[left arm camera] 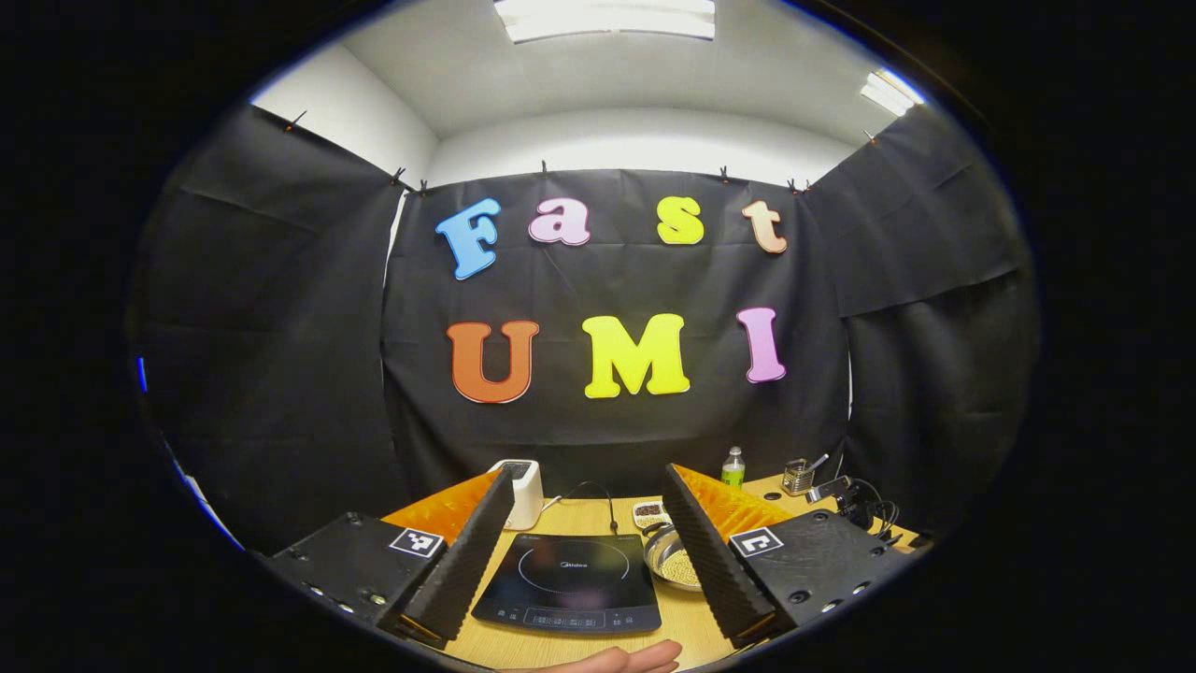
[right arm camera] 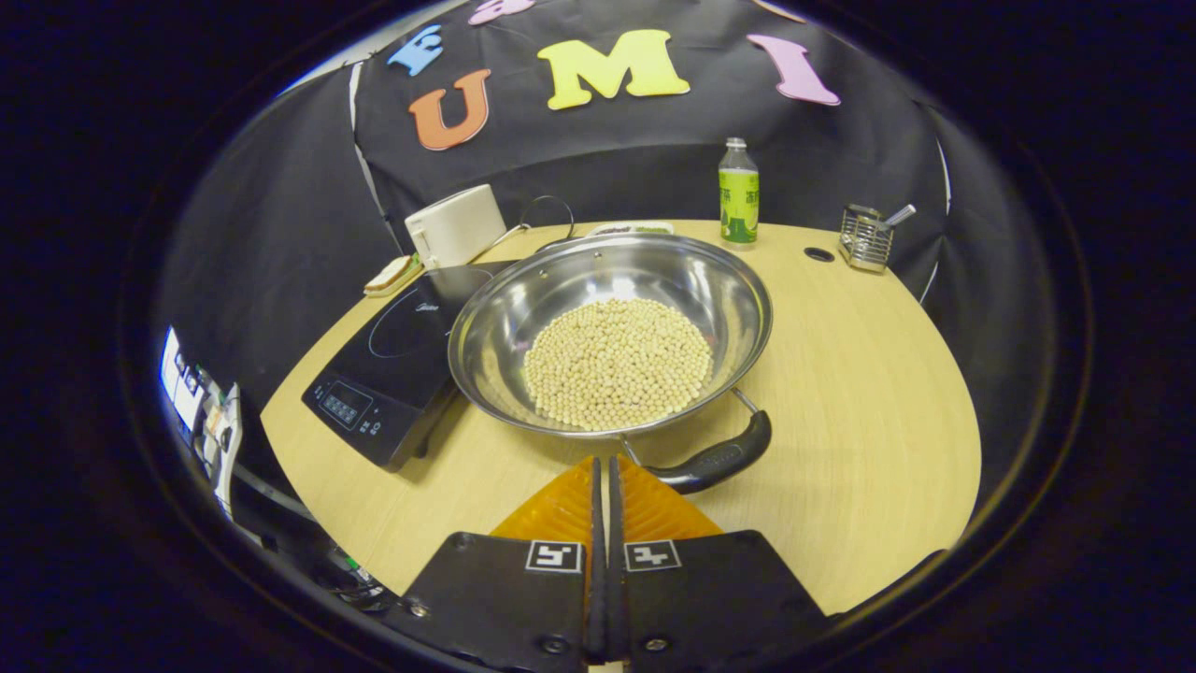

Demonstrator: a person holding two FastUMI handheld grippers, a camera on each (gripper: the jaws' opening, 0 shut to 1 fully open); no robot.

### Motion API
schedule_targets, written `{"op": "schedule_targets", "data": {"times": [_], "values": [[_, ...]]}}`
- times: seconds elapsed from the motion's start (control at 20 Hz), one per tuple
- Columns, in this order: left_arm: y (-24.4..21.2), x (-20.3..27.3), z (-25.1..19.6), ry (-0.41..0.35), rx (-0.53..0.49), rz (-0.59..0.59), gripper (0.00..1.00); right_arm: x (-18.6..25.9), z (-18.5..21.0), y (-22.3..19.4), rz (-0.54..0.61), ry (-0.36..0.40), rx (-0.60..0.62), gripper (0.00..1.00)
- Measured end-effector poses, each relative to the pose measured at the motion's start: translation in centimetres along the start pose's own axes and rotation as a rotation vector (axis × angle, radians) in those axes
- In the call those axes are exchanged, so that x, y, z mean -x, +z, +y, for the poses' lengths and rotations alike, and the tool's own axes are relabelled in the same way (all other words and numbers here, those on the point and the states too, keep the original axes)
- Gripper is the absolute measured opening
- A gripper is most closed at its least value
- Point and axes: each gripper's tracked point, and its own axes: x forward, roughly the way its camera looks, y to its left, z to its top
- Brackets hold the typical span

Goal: First push the handle of the pot to place it horizontally, then grasp the pot with both hands and set it on the induction cooktop.

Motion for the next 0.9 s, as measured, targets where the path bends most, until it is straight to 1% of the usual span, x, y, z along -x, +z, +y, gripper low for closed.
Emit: {"op": "schedule_targets", "data": {"times": [0.05, 0.25, 0.35, 0.4, 0.45, 0.55, 0.6, 0.65, 0.75, 0.9], "values": [[0.2, -0.2, 0.0, -0.004, 0.003, 0.001, 0.95, 0.1, -0.4, 0.1, 0.003, -0.003, -0.004, 0.04], [1.2, -1.6, 0.9, 0.002, 0.036, -0.01, 0.95, -0.1, -2.3, 0.8, 0.026, -0.007, -0.047, 0.04], [1.6, -2.4, 1.3, 0.006, 0.064, -0.01, 0.95, -0.3, -3.5, 1.4, 0.023, -0.031, -0.048, 0.0], [1.8, -2.7, 1.6, 0.012, 0.077, -0.013, 0.95, -0.6, -3.8, 1.6, 0.026, -0.032, -0.046, 0.04], [1.7, -3.3, 1.8, 0.017, 0.083, -0.017, 0.95, -0.9, -3.8, 1.7, 0.031, -0.022, -0.051, 0.04], [1.4, -4.2, 2.0, 0.022, 0.067, -0.01, 0.95, -1.3, -4.1, 1.9, 0.048, -0.009, -0.038, 0.02], [1.1, -4.8, 2.0, 0.023, 0.053, -0.004, 0.94, -1.6, -4.6, 2.1, 0.048, -0.018, -0.024, 0.0], [1.1, -5.1, 1.9, 0.023, 0.037, -0.001, 0.95, -2.0, -5.3, 2.4, 0.046, -0.035, -0.009, 0.04], [0.7, -6.6, 1.5, 0.016, 0.012, -0.005, 0.95, -2.3, -6.6, 2.9, 0.045, -0.075, 0.013, 0.04], [-0.2, -8.7, -0.3, -0.025, 0.001, 0.006, 0.94, -2.7, -8.1, 3.7, 0.036, -0.097, 0.005, 0.04]]}}
